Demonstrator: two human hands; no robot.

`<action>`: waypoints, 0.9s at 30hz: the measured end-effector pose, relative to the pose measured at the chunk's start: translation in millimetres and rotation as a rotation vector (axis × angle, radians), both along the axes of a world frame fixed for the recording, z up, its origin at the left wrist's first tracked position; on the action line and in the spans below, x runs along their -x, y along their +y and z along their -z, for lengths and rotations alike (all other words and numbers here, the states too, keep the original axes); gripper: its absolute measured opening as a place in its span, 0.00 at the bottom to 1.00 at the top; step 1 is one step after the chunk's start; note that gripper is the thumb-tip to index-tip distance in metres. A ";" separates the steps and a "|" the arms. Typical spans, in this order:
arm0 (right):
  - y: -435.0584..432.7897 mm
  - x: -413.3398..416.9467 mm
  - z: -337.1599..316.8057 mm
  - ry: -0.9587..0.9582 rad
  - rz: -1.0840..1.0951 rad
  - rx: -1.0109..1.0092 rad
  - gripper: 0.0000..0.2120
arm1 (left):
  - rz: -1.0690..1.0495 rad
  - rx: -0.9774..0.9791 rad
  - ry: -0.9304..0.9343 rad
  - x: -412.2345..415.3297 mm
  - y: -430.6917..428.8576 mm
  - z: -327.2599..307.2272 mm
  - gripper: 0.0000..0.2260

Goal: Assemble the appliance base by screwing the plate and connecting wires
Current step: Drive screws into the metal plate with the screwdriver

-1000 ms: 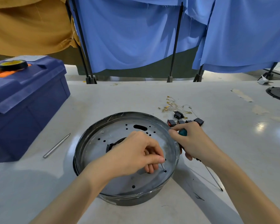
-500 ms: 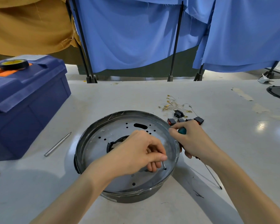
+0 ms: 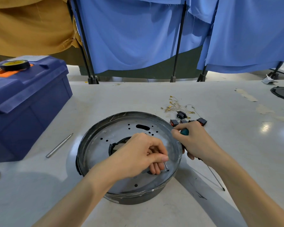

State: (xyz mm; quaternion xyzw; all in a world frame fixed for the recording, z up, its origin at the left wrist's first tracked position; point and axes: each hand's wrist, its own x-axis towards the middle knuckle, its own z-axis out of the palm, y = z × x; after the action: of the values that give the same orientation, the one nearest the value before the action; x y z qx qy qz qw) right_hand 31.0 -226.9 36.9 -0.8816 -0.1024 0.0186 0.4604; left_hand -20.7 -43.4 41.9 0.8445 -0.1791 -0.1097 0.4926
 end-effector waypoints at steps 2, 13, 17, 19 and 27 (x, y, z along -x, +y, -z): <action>0.0 0.2 -0.1 0.002 0.000 0.002 0.12 | -0.005 -0.021 -0.017 0.1 -0.6 0.6 0.08; 0.7 -0.6 0.7 -0.001 0.000 0.009 0.11 | 0.046 -0.299 -0.237 5.6 -10.9 -8.8 0.04; 0.6 -0.6 0.9 0.001 0.010 0.016 0.11 | 0.126 -0.643 -0.460 6.0 -18.8 -17.3 0.07; 0.7 -0.8 1.1 0.005 0.008 0.014 0.11 | 0.160 -0.747 -0.505 6.0 -22.4 -17.3 0.07; 0.2 -1.4 1.7 0.011 0.014 0.012 0.10 | 0.148 -0.862 -0.561 7.1 -24.8 -10.5 0.08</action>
State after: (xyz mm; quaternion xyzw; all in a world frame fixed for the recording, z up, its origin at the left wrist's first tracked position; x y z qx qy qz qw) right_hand 32.5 -226.6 35.2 -0.8850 -0.0935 0.0209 0.4556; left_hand -27.9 -68.1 52.4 0.9527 -0.3020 0.0224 0.0238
